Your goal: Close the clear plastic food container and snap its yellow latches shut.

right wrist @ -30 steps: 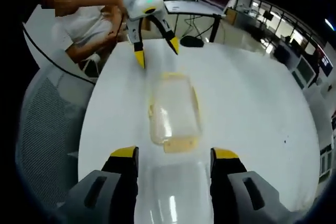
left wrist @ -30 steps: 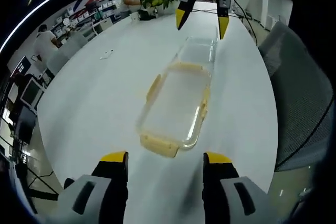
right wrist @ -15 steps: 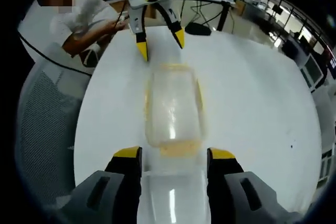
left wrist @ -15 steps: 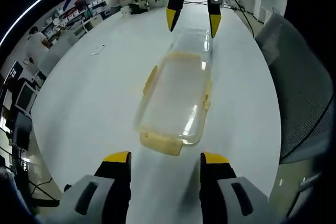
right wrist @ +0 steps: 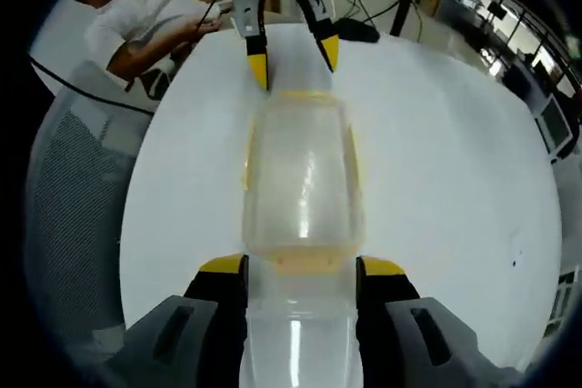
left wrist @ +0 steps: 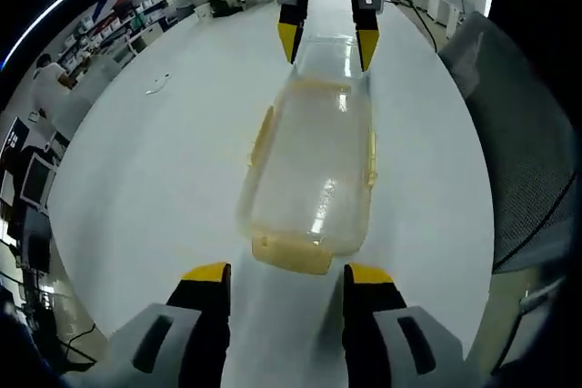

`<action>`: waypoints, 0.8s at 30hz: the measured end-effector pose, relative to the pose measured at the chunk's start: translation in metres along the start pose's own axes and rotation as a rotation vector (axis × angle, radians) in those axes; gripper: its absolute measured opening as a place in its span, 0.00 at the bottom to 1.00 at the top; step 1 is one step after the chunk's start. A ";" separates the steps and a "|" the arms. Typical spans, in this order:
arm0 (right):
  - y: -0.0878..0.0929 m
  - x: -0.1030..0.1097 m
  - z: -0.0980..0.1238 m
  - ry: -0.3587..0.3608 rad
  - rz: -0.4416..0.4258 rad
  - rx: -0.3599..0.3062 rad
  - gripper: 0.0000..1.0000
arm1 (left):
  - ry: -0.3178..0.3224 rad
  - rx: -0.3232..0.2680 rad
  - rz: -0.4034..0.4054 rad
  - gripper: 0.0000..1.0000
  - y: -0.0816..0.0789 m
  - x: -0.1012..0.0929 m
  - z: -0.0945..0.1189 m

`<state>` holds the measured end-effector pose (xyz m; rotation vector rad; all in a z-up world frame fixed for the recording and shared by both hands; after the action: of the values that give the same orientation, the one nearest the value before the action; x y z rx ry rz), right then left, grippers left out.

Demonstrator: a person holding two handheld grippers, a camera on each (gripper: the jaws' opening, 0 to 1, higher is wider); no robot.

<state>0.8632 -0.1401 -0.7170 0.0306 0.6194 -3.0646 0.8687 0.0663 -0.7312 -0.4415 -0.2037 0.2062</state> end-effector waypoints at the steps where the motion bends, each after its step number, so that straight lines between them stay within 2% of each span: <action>1: 0.000 0.000 -0.001 -0.002 0.004 0.005 0.43 | 0.003 0.003 -0.004 0.43 0.000 0.000 -0.001; 15: 0.006 -0.002 -0.021 -0.036 0.027 0.106 0.40 | 0.043 0.042 -0.050 0.40 -0.003 0.002 -0.012; 24: 0.010 -0.003 -0.029 -0.047 0.023 0.143 0.38 | 0.080 0.053 -0.090 0.39 -0.004 0.000 -0.016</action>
<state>0.8666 -0.1379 -0.7475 -0.0319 0.3946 -3.0707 0.8731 0.0558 -0.7436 -0.3867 -0.1386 0.1056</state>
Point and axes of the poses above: the point that each gripper's makers call its tool centre point, and the gripper's own axes: z roughly backward along the fingers, x roughly to its left, y roughly out of its underside, the point moved 4 cm from there along z, roughly backward along the fingers, and after that the axes turned 2 degrees about z, right-handed, at the moved point
